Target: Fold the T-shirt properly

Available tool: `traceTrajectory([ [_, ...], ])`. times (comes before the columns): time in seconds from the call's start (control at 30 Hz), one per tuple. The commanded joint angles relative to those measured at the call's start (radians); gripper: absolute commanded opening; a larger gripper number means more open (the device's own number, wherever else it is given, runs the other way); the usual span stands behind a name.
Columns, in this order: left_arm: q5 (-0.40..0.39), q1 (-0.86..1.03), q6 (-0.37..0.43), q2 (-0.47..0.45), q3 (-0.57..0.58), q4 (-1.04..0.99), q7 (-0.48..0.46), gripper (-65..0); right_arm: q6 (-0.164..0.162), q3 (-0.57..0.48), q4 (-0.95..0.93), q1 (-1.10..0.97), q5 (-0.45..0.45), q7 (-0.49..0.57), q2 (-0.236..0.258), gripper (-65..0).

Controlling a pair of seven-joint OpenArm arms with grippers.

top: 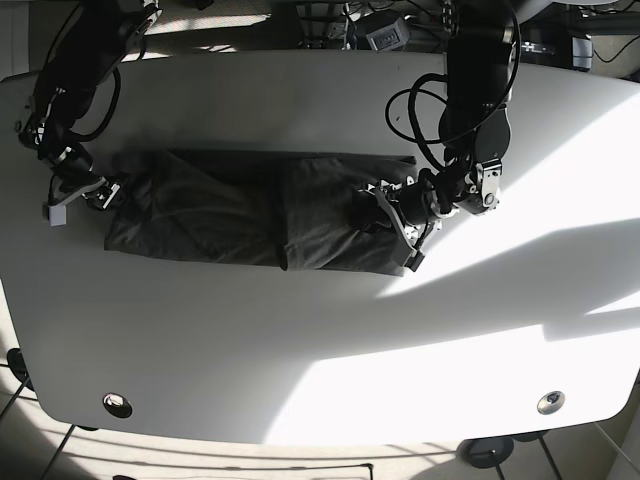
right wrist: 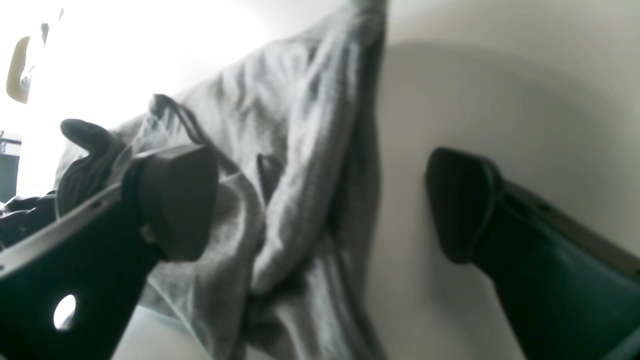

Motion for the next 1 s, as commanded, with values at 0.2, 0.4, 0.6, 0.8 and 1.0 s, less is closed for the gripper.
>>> traceTrajectory([
  [0.2,0.006,-0.015,0.004,0.006,0.000,0.012,0.001,-55.4,-0.010,-0.054,-0.001,0.001,-0.039,-0.049,-0.062,-11.7],
  [0.4,0.006,-0.015,0.004,0.006,0.000,0.011,-0.001,-55.4,-0.010,-0.054,0.001,0.001,-0.041,-0.048,-0.059,-44.1],
  [0.6,0.006,-0.015,0.004,0.007,0.000,0.008,-0.001,-55.4,-0.010,-0.054,0.226,-0.019,-0.042,-0.069,-0.068,-62.9],
  [0.8,0.008,-0.013,0.005,0.007,0.003,0.008,-0.001,-55.4,-0.010,-0.055,0.682,-0.073,-0.032,-0.246,-0.195,-62.9],
  [1.0,0.008,-0.013,0.005,0.006,0.005,0.008,0.002,-55.4,-0.010,-0.172,0.903,-0.039,-0.032,-0.388,-0.330,-62.9],
])
